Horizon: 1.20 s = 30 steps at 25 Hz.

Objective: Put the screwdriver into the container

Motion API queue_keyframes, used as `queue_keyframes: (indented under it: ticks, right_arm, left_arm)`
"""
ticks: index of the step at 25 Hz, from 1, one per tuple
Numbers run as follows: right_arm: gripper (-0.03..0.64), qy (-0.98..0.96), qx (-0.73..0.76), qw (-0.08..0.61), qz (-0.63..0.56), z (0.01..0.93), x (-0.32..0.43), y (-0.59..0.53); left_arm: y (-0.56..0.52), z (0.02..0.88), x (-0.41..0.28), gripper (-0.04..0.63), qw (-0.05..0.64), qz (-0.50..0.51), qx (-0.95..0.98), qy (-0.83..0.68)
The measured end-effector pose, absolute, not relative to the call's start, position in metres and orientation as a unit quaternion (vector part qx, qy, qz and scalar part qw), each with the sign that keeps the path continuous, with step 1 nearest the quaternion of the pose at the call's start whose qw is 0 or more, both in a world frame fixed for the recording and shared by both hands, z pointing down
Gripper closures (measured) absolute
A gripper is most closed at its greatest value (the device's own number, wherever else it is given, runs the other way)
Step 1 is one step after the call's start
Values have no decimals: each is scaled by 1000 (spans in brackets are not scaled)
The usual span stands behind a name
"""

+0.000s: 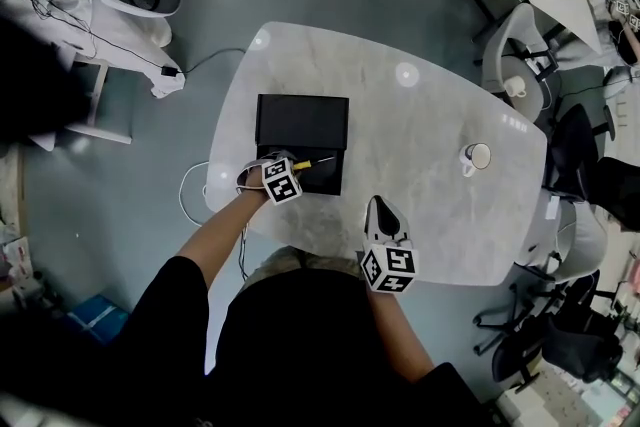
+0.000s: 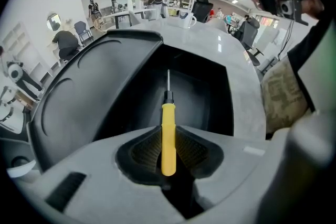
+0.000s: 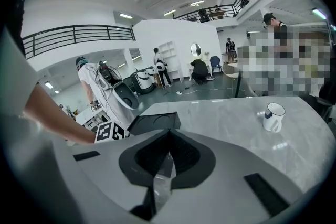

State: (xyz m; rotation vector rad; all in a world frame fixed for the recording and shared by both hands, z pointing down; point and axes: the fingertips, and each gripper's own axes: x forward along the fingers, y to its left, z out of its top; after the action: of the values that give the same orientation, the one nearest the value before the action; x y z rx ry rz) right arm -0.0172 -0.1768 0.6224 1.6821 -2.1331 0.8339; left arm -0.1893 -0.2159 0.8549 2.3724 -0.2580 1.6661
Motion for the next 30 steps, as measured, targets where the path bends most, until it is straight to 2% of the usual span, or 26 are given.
queue_keyframes:
  ticks: [4, 6, 9, 16, 19, 23, 30]
  right_arm:
    - [604, -742, 586, 143, 293, 622, -14, -174]
    - [606, -744, 589, 138, 285, 617, -13, -175]
    - [606, -741, 598, 129, 277, 613, -5, -177]
    - [605, -742, 600, 127, 271, 608, 6, -173]
    - [605, -753, 593, 122, 256, 597, 6, -173]
    - [604, -771, 580, 114, 239, 566, -5, -175]
    - [604, -810, 528, 124, 224, 551, -46, -138]
  left_arm:
    - [-215, 853, -188, 503, 114, 562, 813, -101]
    - [-216, 852, -189, 445, 117, 557, 814, -112]
    - [-216, 851, -190, 403, 120, 556, 814, -121]
    - [-223, 820, -197, 376, 117, 525, 826, -169]
    - [-230, 784, -193, 373, 110, 470, 849, -218]
    - [-233, 718, -196, 374, 150, 372, 869, -290]
    - [-165, 628, -214, 393, 179, 229, 886, -361]
